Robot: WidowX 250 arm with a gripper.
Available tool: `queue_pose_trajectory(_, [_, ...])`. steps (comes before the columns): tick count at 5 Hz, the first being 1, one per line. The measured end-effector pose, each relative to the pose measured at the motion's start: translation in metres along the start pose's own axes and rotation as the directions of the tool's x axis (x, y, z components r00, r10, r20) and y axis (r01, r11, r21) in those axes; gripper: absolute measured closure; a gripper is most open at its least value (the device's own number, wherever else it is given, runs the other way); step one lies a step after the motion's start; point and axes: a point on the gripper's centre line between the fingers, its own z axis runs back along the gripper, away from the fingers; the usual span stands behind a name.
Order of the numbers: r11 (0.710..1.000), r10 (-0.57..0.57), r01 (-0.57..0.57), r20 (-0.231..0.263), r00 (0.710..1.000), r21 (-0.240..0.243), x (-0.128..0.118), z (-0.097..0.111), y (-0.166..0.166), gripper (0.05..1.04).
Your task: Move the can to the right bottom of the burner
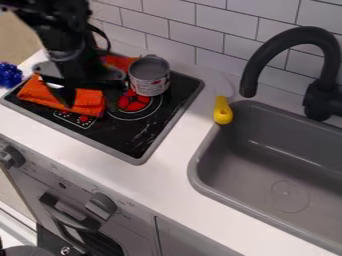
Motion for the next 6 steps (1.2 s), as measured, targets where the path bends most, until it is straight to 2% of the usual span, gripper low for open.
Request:
queue_pose_trajectory(1, [0.999,-0.019,0.022,0.062,0.998,-0.043,0.021,-0.005,-0.008,0.084])
queue_pose_trajectory(2, [1.000,0.003,-0.001,0.075,0.997,-0.027,0.049,-0.013,-0.012,0.084])
queue_pose_trajectory(3, [0.999,0.015,-0.012,0.096,0.995,-0.033,0.070,-0.016,-0.015,0.084])
queue_pose_trajectory(4, [1.000,0.001,0.002,0.132,0.991,-0.021,0.086,-0.028,-0.016,0.084])
queue_pose_trajectory(5, [0.999,-0.021,0.026,0.156,0.988,-0.028,0.094,-0.038,-0.018,0.084])
queue_pose_trajectory(6, [1.000,-0.003,0.004,0.168,0.986,-0.003,0.115,-0.047,-0.016,0.084])
